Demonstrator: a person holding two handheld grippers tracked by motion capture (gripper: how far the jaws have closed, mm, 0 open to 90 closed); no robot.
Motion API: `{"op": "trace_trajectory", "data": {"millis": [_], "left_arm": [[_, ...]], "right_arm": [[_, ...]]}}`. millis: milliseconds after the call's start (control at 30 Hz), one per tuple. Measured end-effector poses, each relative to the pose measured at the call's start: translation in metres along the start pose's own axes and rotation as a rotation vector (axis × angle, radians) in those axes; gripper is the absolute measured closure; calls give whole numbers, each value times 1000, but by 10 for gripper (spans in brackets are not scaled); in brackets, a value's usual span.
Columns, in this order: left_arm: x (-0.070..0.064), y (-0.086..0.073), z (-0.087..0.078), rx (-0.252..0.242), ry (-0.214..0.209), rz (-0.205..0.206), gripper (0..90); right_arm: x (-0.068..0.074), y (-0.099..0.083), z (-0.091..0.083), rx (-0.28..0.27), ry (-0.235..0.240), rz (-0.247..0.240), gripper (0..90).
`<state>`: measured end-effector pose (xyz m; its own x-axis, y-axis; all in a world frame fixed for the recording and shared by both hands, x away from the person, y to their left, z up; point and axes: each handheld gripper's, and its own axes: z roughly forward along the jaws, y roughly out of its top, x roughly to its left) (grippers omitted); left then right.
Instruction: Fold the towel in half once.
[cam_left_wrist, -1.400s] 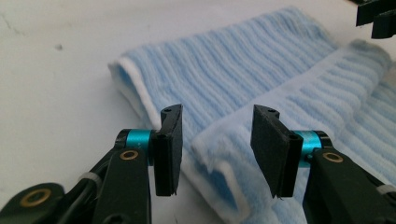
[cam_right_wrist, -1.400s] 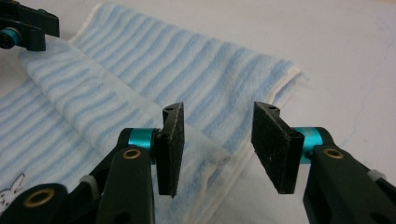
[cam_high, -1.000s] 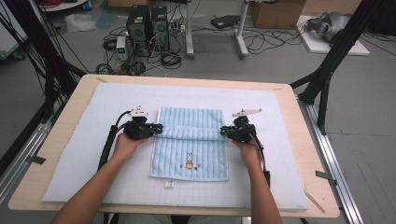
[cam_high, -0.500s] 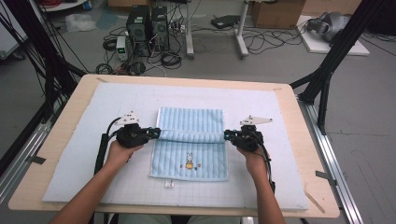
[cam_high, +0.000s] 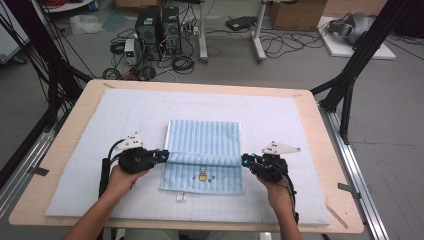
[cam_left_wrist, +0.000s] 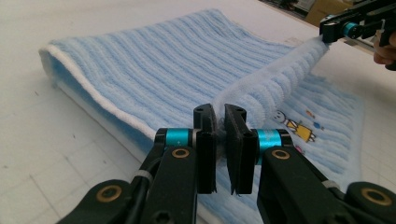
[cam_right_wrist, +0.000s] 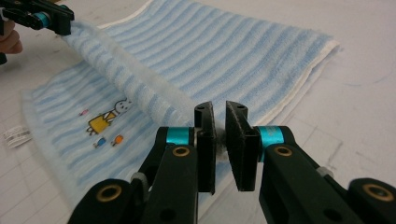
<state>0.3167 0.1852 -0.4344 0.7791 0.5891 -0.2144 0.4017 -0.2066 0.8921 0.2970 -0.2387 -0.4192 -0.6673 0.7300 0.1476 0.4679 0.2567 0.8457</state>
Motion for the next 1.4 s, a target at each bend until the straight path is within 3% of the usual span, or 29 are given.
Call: {"op": "trace_trajectory", "data": {"millis": [333, 633, 700, 733, 800, 867, 933, 1033, 1133, 1300, 1400], "left_arm": [[-23, -15, -13, 19, -5, 5, 824], [-30, -26, -18, 68, -28, 12, 823], [-31, -29, -17, 99, -43, 6, 803], [-30, -30, -17, 103, -47, -6, 749], [-27, -29, -18, 96, -38, -33, 615], [-20, -26, -23, 55, -21, -78, 525], [-16, -24, -29, 12, 0, -91, 522], [-12, -22, -35, -12, 31, -93, 524], [-7, -20, -38, -51, 60, -118, 533], [-6, -20, -34, -34, 63, -109, 541], [-6, -19, -30, -28, 65, -107, 550]], "right_arm": [[22, -15, -18, -2, -3, -9, 824], [31, -26, -21, 36, 8, -20, 823], [32, -28, -20, 59, 9, -26, 817], [32, -30, -19, 78, 11, -25, 802], [32, -35, -17, 105, 26, -19, 733], [31, -38, -19, 96, 38, -7, 709], [29, -37, -23, 67, 42, 5, 673], [27, -33, -29, 3, 42, 34, 665], [29, -32, -28, -13, 44, 15, 664], [36, -32, -12, 64, 72, -28, 686], [40, -34, -1, 145, 83, -78, 706]]}}
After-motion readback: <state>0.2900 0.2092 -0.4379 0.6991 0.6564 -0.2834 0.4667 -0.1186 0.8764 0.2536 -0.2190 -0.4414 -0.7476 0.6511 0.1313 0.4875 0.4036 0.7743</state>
